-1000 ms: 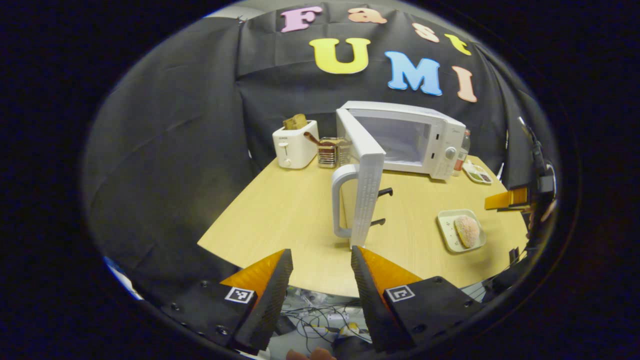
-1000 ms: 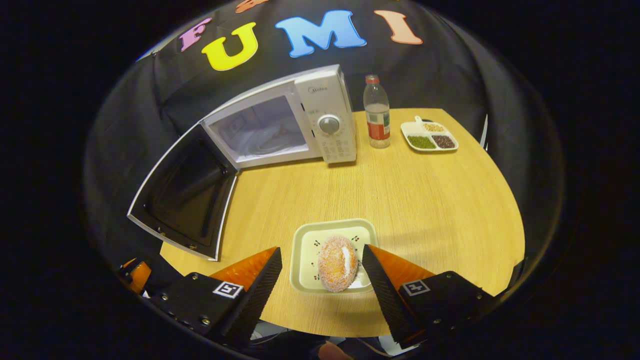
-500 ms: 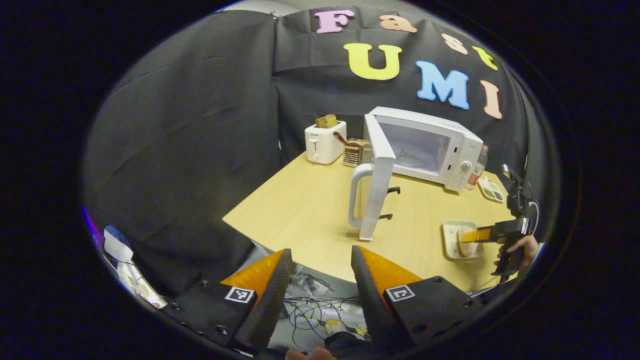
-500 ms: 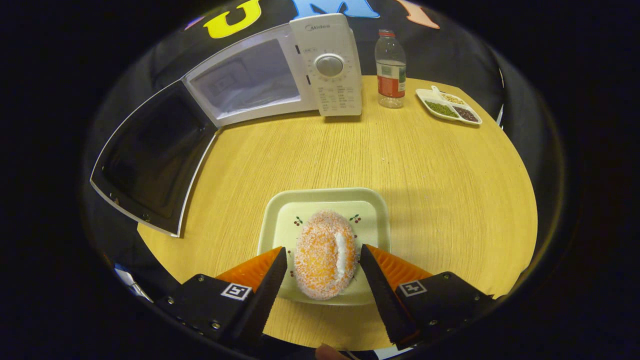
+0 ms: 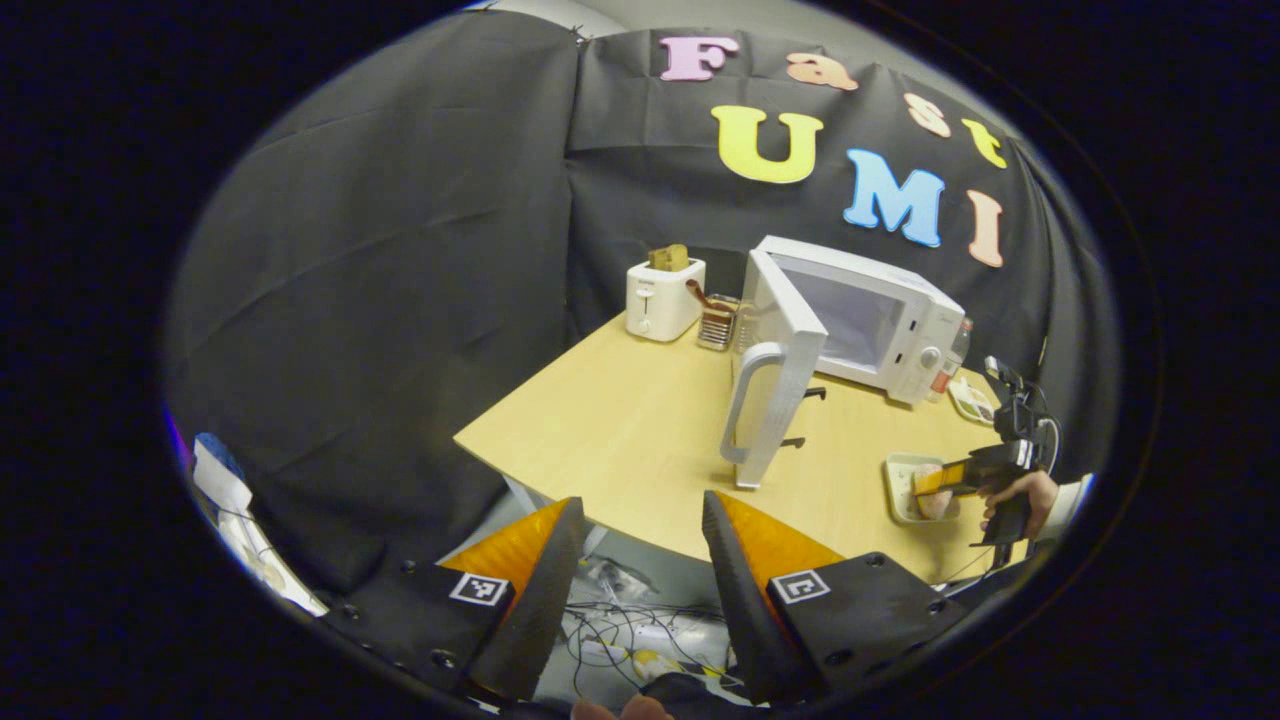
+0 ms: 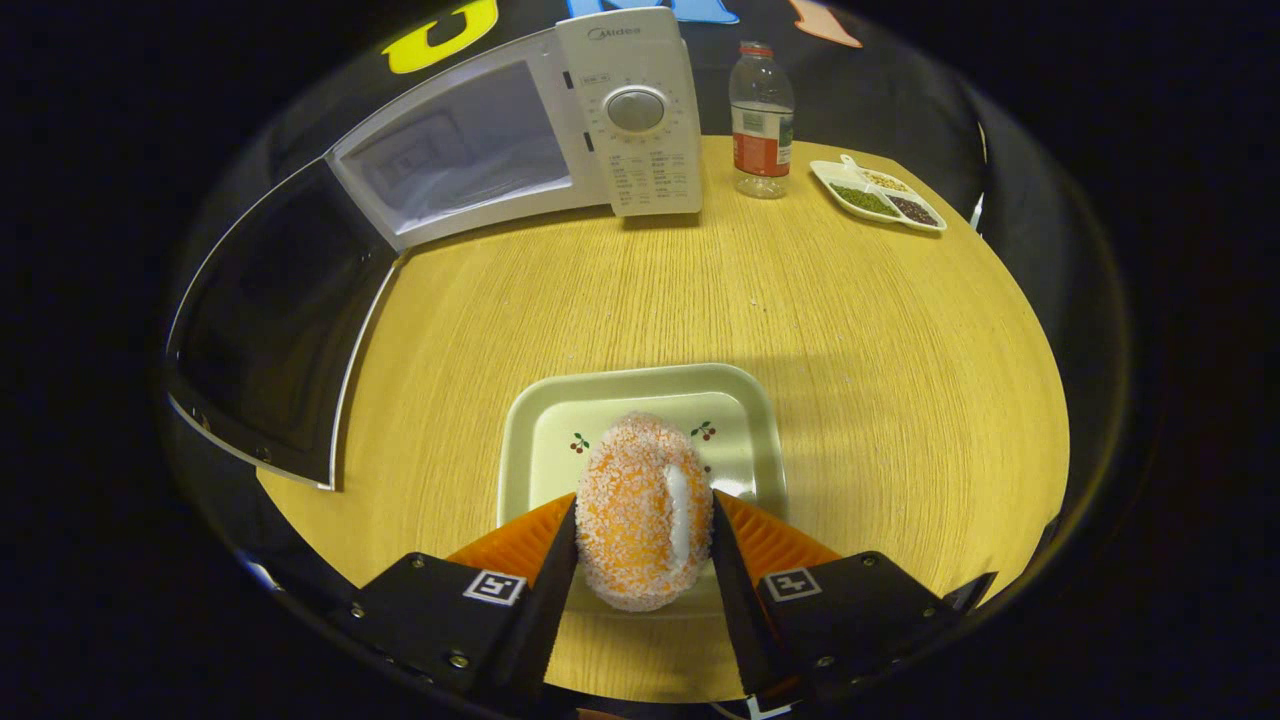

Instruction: Open the microwave oven with the left hand, put the food in, and close the microwave oven.

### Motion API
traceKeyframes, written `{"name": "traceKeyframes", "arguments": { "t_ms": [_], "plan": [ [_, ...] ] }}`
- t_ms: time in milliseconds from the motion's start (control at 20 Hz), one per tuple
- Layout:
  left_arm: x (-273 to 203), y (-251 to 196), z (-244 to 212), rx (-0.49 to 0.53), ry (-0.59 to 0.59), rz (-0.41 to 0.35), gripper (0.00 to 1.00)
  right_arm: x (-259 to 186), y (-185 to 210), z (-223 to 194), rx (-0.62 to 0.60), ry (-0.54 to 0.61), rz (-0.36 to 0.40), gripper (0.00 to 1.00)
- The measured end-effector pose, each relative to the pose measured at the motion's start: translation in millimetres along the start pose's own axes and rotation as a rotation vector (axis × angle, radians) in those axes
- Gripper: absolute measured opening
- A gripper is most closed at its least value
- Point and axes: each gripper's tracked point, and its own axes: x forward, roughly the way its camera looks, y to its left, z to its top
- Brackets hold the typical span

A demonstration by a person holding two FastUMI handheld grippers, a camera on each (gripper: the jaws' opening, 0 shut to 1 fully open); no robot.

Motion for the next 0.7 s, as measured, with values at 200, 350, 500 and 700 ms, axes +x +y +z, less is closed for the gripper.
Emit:
{"name": "traceKeyframes", "arguments": {
  "t_ms": [200,350,500,700],
  "plan": [
    [6.3,5.6,13.5,-0.001,-0.050,-0.085,0.80,-17.6,9.4,1.6,0.002,-0.032,-0.037,0.68],
    [9.0,15.4,31.8,-0.007,-0.110,-0.120,0.80,-37.1,34.7,11.4,0.021,-0.079,-0.016,0.71],
    [1.1,25.6,60.2,-0.029,-0.177,-0.136,0.80,-60.1,62.1,32.8,0.014,-0.140,0.012,0.71],
    [-13.2,39.4,98.3,-0.037,-0.277,-0.116,0.80,-72.9,105.8,72.1,0.027,-0.204,0.081,0.71]
  ]
}}
